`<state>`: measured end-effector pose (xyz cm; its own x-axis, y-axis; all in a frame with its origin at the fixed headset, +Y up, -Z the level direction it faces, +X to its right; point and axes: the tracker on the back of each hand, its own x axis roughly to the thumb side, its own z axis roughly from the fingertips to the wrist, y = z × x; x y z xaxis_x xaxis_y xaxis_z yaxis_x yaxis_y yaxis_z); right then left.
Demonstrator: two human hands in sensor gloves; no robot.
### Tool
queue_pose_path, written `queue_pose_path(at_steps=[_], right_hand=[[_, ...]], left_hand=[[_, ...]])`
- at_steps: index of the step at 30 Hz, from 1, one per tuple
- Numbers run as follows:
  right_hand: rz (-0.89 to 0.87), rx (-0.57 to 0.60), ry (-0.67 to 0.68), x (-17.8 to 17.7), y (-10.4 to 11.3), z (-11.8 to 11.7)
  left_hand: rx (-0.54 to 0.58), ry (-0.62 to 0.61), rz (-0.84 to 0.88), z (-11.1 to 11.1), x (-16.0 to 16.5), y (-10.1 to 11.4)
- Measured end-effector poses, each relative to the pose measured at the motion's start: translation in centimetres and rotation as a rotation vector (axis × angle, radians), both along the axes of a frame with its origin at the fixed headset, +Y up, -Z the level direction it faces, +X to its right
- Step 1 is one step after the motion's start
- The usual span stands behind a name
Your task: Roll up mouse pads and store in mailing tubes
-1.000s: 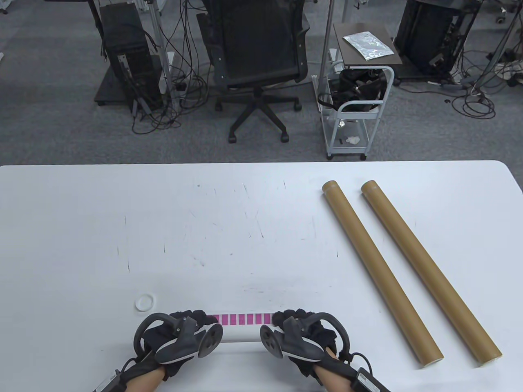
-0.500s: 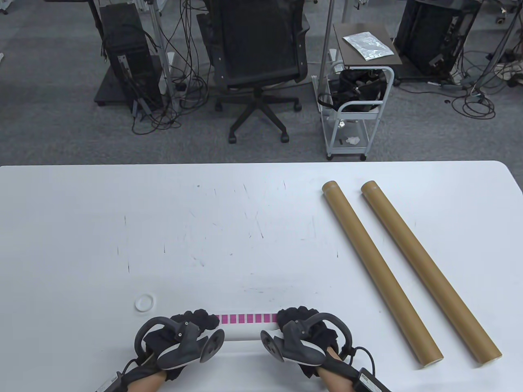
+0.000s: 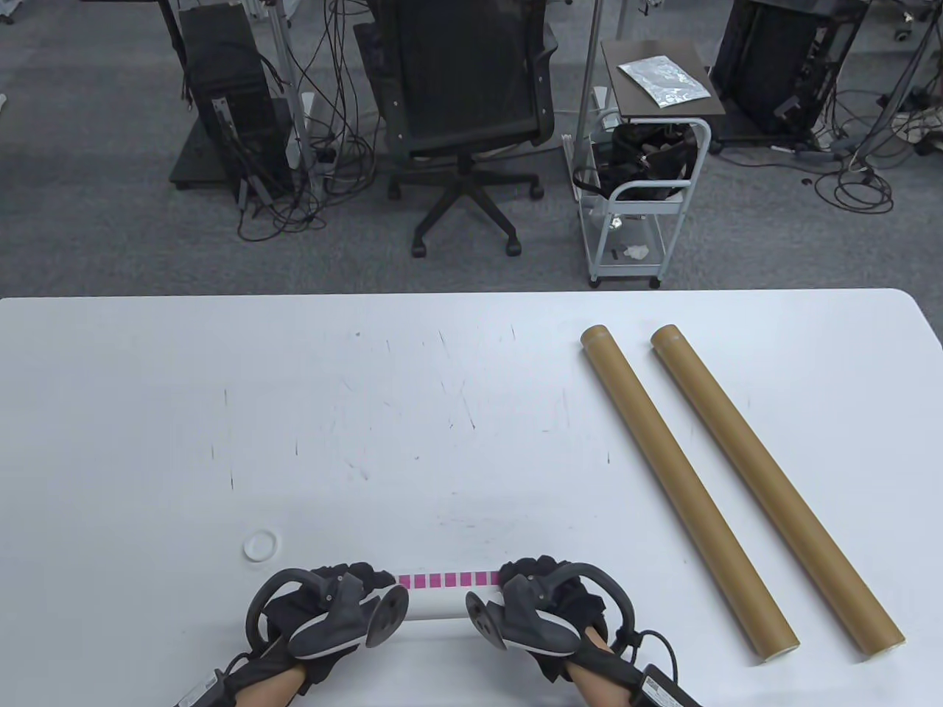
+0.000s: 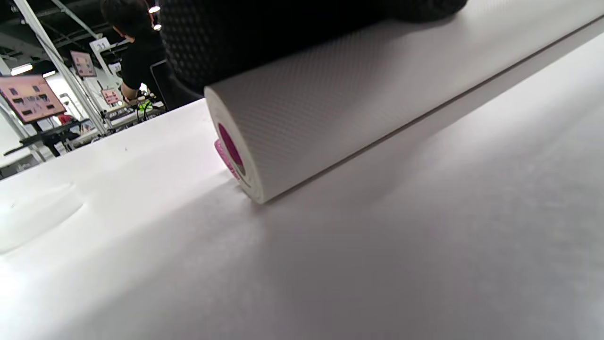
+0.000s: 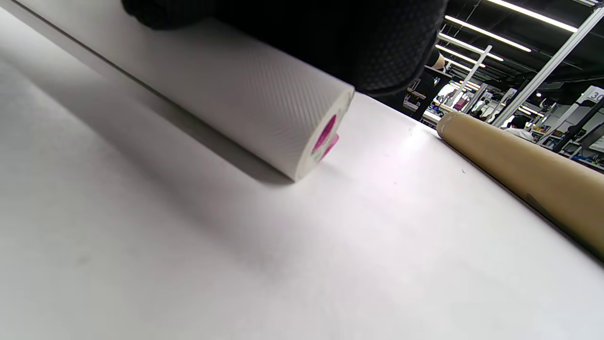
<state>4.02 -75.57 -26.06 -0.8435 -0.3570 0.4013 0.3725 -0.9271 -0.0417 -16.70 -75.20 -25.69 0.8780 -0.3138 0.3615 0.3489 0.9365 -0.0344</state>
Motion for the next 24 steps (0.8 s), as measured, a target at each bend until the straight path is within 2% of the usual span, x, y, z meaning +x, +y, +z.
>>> queue_pose_path(at_steps=[4, 7, 10, 11, 12, 19, 24], right_hand=[[-0.021, 0.0, -0.011, 0.1, 0.1, -0.1], [-0.034, 0.0, -0.017, 0.3, 0.0, -0.2], [-0.052, 0.002, -0.032, 0.4, 0.0, -0.2], [-0.063, 0.008, -0.035, 0.4, 0.0, -0.1], [-0.069, 0.01, -0.036, 0.5, 0.0, -0.1], [-0.119, 0.069, -0.056, 1.4, 0.8, -0.2], [-0.082, 0.077, -0.056, 1.2, 0.2, -0.3]], left_hand=[[0.027, 0.006, 0.005, 0.3, 0.0, 0.2], [0.109, -0.008, 0.108, 1.0, 0.1, 1.1], [0.047, -0.07, 0.135, 1.6, 0.9, 1.0], [0.096, -0.079, 0.099, 1.8, 0.9, 1.1], [0.093, -0.09, 0.078, 1.8, 0.8, 1.1], [-0.023, -0.018, 0.092, 0.9, 0.5, 0.0], [-0.059, 0.006, 0.098, 0.4, 0.3, -0.4]])
